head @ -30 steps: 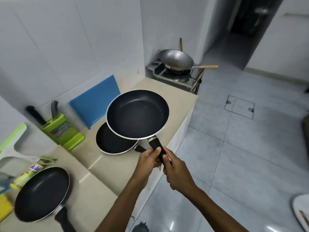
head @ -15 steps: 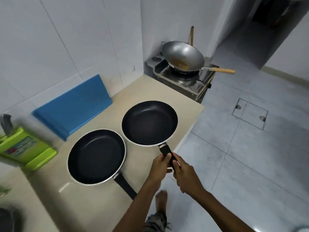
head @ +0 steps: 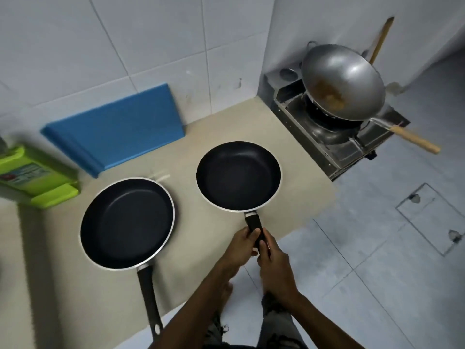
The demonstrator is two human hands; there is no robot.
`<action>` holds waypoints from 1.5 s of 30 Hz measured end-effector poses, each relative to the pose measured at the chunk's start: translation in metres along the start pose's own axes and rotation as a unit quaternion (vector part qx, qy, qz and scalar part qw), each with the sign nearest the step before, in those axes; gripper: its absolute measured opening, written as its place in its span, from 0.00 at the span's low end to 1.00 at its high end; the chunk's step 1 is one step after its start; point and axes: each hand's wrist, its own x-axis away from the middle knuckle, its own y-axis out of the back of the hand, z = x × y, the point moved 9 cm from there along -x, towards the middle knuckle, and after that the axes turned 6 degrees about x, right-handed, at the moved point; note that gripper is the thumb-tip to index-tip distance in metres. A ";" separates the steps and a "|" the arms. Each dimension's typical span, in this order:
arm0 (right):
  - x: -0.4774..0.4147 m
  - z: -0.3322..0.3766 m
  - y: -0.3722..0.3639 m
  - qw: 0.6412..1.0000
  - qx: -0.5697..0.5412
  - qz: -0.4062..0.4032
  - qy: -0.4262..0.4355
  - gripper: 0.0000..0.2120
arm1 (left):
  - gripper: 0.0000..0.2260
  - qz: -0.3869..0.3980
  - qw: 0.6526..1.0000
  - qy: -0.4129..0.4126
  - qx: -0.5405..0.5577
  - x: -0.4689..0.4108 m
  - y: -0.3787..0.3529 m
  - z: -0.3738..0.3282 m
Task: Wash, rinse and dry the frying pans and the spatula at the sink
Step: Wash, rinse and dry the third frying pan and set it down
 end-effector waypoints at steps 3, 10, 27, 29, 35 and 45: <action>-0.027 -0.007 0.018 0.999 -0.004 0.030 0.019 0.21 | 0.12 -0.025 1.000 0.005 0.007 -0.022 -0.014 -0.009; -0.078 -0.023 0.050 0.994 -0.009 0.078 0.074 0.21 | 0.12 -0.072 0.997 0.018 0.027 -0.058 -0.045 -0.022; -0.126 -0.047 0.037 0.948 0.079 0.294 0.096 0.31 | 0.14 -0.158 0.984 0.077 0.022 -0.089 -0.048 -0.019; -0.127 -0.053 0.032 0.935 0.102 0.328 0.085 0.33 | 0.15 -0.165 0.981 0.097 0.016 -0.094 -0.049 -0.012; -0.131 -0.063 0.029 0.910 0.128 0.387 0.071 0.37 | 0.14 -0.170 0.977 0.109 0.062 -0.092 -0.053 0.003; -0.132 -0.067 0.027 0.912 0.130 0.385 0.060 0.37 | 0.12 -0.203 0.973 0.091 0.060 -0.079 -0.062 0.014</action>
